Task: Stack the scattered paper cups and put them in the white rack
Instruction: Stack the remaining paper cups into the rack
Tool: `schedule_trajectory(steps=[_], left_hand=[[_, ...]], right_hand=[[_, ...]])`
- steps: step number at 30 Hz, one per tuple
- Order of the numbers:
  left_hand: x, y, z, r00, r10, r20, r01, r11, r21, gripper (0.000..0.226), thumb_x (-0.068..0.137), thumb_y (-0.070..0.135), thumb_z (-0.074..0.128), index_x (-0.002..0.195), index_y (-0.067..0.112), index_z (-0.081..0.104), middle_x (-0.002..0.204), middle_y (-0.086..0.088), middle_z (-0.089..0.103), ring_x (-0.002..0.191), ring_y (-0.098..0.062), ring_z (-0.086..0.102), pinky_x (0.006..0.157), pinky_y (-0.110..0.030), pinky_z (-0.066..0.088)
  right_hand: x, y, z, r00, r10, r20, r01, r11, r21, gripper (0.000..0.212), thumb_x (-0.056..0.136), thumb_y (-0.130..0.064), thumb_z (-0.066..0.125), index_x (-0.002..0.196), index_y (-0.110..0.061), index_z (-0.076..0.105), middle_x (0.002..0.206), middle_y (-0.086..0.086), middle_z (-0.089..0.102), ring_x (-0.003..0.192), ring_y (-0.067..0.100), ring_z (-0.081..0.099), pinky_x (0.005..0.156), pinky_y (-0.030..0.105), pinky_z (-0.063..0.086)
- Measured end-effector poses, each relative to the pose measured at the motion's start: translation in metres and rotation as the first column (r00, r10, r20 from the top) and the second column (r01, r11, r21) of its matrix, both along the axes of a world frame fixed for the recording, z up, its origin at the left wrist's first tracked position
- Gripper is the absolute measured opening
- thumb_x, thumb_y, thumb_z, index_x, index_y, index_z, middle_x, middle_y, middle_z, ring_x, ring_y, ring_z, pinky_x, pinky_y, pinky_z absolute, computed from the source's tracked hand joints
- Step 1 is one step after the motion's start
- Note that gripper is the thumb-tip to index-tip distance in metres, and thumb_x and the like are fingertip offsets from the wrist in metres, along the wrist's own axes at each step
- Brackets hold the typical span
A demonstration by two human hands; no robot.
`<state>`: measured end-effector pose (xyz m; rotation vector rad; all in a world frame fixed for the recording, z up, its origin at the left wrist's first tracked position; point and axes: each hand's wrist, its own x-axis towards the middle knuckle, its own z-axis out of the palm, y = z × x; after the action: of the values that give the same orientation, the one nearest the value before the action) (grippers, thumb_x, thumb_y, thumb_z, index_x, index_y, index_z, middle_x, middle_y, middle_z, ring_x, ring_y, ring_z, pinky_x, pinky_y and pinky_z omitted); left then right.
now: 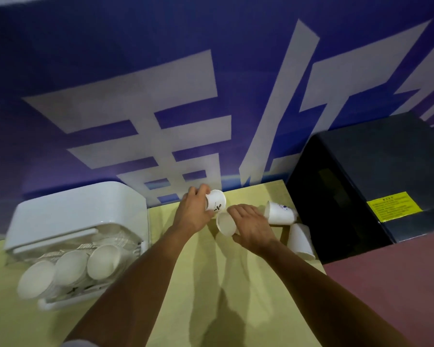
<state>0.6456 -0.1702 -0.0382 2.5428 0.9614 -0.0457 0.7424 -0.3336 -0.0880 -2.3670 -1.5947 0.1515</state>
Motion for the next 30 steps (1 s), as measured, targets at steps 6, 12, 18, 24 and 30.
schedule_trajectory(steps=[6, 12, 18, 24, 30], left_hand=[[-0.052, 0.014, 0.039, 0.999, 0.002, 0.054, -0.003, 1.000, 0.007, 0.055, 0.082, 0.028, 0.076, 0.124, 0.025, 0.040, 0.125, -0.005, 0.050, 0.109, -0.025, 0.056, 0.089, -0.033, 0.055], [-0.103, 0.031, 0.088, 0.993, -0.001, 0.122, -0.002, 1.000, 0.021, 0.055, 0.077, 0.036, 0.079, 0.113, 0.028, 0.038, 0.120, 0.000, 0.053, 0.101, -0.019, 0.058, 0.076, -0.024, 0.052], [-0.173, 0.044, 0.123, 0.965, 0.100, 0.243, -0.107, 0.994, 0.013, 0.052, 0.073, 0.042, 0.076, 0.099, 0.027, 0.034, 0.099, 0.002, 0.054, 0.083, -0.019, 0.059, 0.057, -0.025, 0.046], [-0.241, 0.059, 0.130, 0.870, 0.342, 0.354, -0.306, 0.939, -0.155, 0.052, 0.070, 0.049, 0.075, 0.095, 0.029, 0.035, 0.090, 0.004, 0.061, 0.076, -0.014, 0.062, 0.059, -0.031, 0.051], [-0.307, 0.075, 0.115, 0.789, 0.464, 0.402, -0.362, 0.881, -0.306, 0.085, 0.069, 0.041, 0.083, 0.139, 0.026, 0.037, 0.111, 0.008, 0.057, 0.092, -0.011, 0.062, 0.072, -0.026, 0.046]], right_hand=[[-0.034, 0.012, 0.030, 0.985, -0.139, -0.101, 0.149, 0.984, 0.099, 0.066, 0.066, -0.041, 0.085, 0.122, -0.023, 0.056, 0.112, -0.002, 0.067, 0.098, 0.020, 0.063, 0.083, 0.029, 0.047], [-0.080, 0.034, 0.066, 0.874, -0.343, -0.345, 0.401, 0.909, 0.113, 0.063, 0.070, -0.048, 0.079, 0.120, -0.027, 0.048, 0.110, -0.006, 0.062, 0.096, 0.014, 0.059, 0.084, 0.031, 0.054], [-0.129, 0.059, 0.102, 0.848, -0.313, -0.427, 0.436, 0.870, 0.228, 0.068, 0.065, -0.053, 0.081, 0.119, -0.034, 0.044, 0.110, -0.011, 0.060, 0.095, 0.011, 0.059, 0.079, 0.028, 0.056], [-0.174, 0.093, 0.137, 0.852, -0.167, -0.496, 0.345, 0.892, 0.291, 0.069, 0.065, -0.061, 0.078, 0.119, -0.041, 0.040, 0.109, -0.018, 0.054, 0.096, 0.008, 0.057, 0.069, 0.017, 0.047], [-0.230, 0.124, 0.153, 0.857, -0.041, -0.513, 0.234, 0.919, 0.318, 0.073, 0.064, -0.066, 0.076, 0.122, -0.040, 0.041, 0.107, -0.021, 0.052, 0.093, 0.004, 0.055, 0.064, 0.011, 0.040]])
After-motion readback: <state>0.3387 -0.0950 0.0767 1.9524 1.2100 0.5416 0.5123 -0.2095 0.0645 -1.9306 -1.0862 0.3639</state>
